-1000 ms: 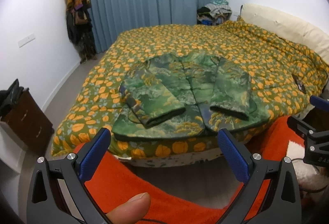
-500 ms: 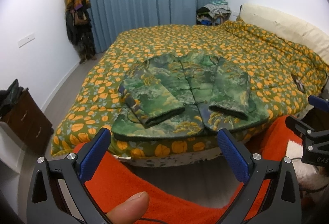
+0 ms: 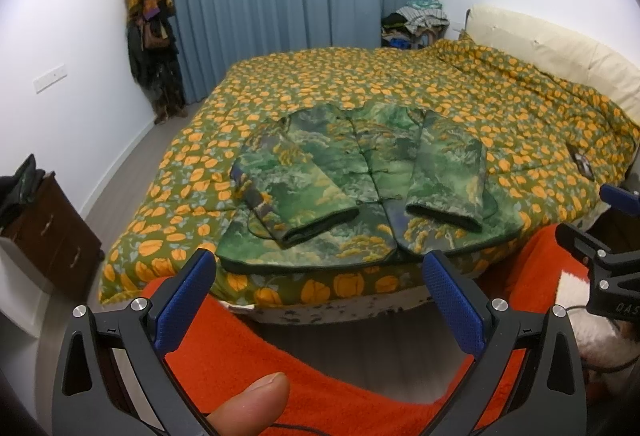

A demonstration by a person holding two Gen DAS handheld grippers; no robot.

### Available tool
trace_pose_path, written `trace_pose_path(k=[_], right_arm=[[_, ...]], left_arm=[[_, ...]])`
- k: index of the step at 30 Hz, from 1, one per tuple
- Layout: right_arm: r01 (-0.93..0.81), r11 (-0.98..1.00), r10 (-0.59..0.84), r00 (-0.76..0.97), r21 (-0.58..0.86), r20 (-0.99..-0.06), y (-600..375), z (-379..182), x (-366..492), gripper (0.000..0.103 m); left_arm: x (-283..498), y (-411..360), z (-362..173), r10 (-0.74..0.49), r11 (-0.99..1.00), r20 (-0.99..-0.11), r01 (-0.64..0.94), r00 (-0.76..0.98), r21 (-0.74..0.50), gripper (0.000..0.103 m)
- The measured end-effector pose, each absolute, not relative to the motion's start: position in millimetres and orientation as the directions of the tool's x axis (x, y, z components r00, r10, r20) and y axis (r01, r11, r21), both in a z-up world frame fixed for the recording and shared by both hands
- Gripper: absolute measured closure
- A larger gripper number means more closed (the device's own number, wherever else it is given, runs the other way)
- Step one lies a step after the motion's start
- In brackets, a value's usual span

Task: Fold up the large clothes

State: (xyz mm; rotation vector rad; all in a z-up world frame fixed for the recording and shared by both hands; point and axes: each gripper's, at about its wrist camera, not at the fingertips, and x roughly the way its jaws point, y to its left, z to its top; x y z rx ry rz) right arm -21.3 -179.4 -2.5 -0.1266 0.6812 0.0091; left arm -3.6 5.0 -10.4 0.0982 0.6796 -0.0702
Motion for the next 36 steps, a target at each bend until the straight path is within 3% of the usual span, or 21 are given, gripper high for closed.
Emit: trace_pose_path(k=[36], right_arm=[[-0.055,0.991,-0.033,0.779,-0.121,-0.626,-178.9,-2.8,-21.9,0.000]], left_arm=[[-1.7,3.3,-7.4,-0.053,0.991,-0.636,0.116,0.770,0.059,0.000]])
